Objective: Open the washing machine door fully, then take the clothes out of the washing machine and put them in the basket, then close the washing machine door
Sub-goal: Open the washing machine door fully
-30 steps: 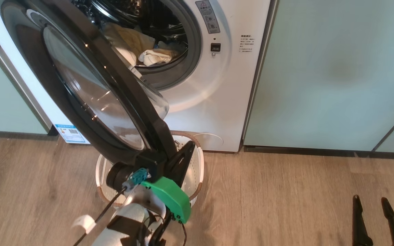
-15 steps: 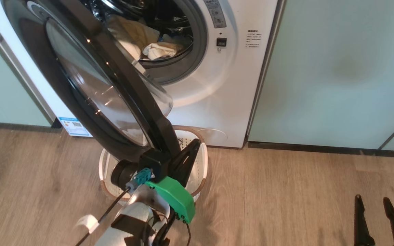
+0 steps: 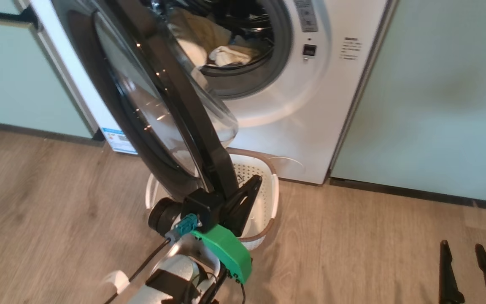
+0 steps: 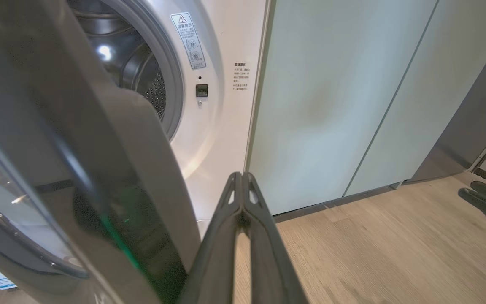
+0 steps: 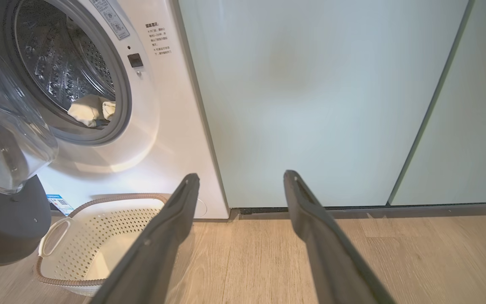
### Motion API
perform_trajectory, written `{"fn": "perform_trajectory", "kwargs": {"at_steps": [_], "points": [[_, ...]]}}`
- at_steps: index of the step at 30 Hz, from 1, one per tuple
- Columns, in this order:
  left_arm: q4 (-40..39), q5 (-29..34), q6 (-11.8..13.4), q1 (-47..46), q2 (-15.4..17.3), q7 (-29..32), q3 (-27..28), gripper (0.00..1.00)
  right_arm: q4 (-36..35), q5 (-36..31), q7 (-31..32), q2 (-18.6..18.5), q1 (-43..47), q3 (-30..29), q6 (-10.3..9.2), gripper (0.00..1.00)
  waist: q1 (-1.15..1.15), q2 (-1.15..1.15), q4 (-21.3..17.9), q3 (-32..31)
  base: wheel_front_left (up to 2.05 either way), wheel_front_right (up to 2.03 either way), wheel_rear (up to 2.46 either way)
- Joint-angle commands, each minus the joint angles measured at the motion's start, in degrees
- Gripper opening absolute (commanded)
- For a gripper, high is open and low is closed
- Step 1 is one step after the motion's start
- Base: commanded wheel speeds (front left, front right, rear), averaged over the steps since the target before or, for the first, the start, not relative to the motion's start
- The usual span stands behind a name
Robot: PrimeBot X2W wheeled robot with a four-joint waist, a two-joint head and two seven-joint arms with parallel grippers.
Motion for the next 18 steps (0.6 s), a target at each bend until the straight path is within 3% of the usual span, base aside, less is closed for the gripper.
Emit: {"fn": "perform_trajectory", "kwargs": {"at_steps": [1,18], "points": [[-2.4,0.0,1.3,-1.9,1.4,-0.4,3.4,0.00,-1.6,0.1,-0.4,-1.0,-2.9,0.8,0.01,1.00,0.00,0.00,1.2,0.0,0.00,0.00,0.00],[-3.1,-0.3,2.1,0.4,1.9,-0.4,1.6,0.00,-1.5,-0.8,-0.4,-1.0,-2.3,0.0,0.01,1.00,0.00,0.00,8.8,-0.8,0.00,0.00,0.00]]}}
